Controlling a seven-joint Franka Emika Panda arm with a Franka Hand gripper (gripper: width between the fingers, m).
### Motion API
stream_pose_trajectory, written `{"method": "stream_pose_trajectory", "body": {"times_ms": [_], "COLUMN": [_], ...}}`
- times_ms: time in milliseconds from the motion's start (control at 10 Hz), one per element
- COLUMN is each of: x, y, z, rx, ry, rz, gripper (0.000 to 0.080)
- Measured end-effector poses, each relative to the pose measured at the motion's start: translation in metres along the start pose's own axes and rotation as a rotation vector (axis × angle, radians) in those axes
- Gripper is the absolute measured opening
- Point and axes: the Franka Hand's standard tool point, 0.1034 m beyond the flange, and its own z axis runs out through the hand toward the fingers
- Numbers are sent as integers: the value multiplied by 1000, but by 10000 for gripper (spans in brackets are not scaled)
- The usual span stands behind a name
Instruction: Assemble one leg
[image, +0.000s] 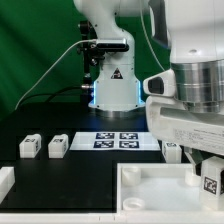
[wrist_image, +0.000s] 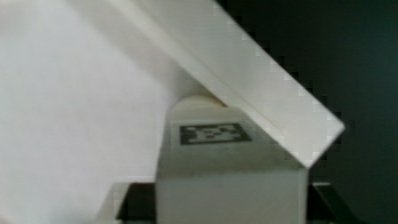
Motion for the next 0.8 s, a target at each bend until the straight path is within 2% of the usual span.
{"method": "stream_pose_trajectory", "body": {"times_ms": [300, 500, 800], "x": [0, -1, -1], "y": [0, 1, 1], "z": [2, 3, 2], "rx": [16, 9, 10], "ry": [-61, -81, -61], "rz": [604, 824, 903], "gripper": [299, 299, 300]}}
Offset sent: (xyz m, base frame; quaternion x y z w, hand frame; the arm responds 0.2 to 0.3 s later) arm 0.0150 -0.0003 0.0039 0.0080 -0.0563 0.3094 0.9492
